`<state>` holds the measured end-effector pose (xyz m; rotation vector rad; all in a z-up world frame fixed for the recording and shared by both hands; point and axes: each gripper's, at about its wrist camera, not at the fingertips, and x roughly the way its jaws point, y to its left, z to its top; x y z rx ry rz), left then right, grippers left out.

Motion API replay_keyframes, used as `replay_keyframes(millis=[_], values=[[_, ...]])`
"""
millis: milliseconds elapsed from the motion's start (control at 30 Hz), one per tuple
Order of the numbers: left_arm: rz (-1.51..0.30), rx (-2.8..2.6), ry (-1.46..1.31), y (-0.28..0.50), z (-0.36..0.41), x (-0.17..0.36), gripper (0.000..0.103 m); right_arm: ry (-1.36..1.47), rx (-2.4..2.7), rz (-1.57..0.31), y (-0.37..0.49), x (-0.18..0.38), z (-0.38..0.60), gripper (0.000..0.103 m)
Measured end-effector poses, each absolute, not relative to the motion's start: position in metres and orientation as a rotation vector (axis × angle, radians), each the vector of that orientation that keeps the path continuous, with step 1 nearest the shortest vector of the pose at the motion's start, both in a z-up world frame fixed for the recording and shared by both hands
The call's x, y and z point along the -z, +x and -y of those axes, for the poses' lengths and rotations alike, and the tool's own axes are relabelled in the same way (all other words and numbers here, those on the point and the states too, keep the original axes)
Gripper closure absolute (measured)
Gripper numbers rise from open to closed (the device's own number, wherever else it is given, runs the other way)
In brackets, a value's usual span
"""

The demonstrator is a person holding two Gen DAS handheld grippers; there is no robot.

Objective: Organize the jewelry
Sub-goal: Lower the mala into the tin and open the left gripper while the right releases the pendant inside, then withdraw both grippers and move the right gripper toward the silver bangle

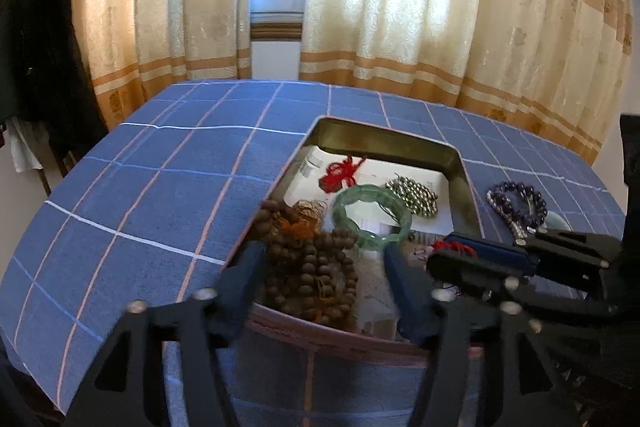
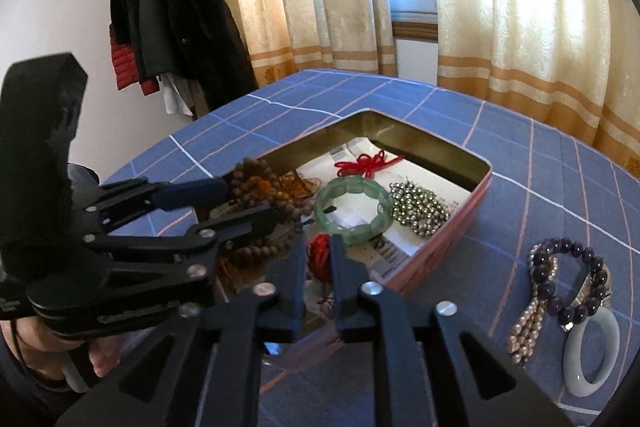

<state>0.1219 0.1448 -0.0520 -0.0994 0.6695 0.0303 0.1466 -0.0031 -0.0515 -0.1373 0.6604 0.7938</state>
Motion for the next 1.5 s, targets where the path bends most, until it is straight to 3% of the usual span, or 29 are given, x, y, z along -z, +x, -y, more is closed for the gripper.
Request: replay_keyframes(millis=[100,167,233,567,1033,1500], values=[[-0.664,-0.04,-0.131,0.118,-0.15,0.049,0.036,-0.113,-0.792,-0.649,0.147,0.05,0.008,0.057],[-0.657,-0.042,-0.14,0.116,-0.151,0.047,0.035,-0.099,-0.775,-0.624,0.143,0.046,0.013,0.034],[-0.655,-0.057,-0.138,0.113,-0.15,0.045,0.034,-0.093,-0.757,-0.606,0.14,0.043,0.016,0.025],[-0.636,-0.016,-0.178,0.101,-0.133,0.041,0.034,-0.035,-0.695,-0.597,0.122,0.042,0.07,0.021],[-0.651,0.138,-0.036,0.103,-0.03,0.045,0.034,-0.003,-0.418,-0.632,0.097,0.054,0.209,0.019],[-0.634,0.119,0.005,0.101,-0.007,0.042,0.032,-0.046,-0.429,-0.702,0.088,0.073,0.22,0.019]])
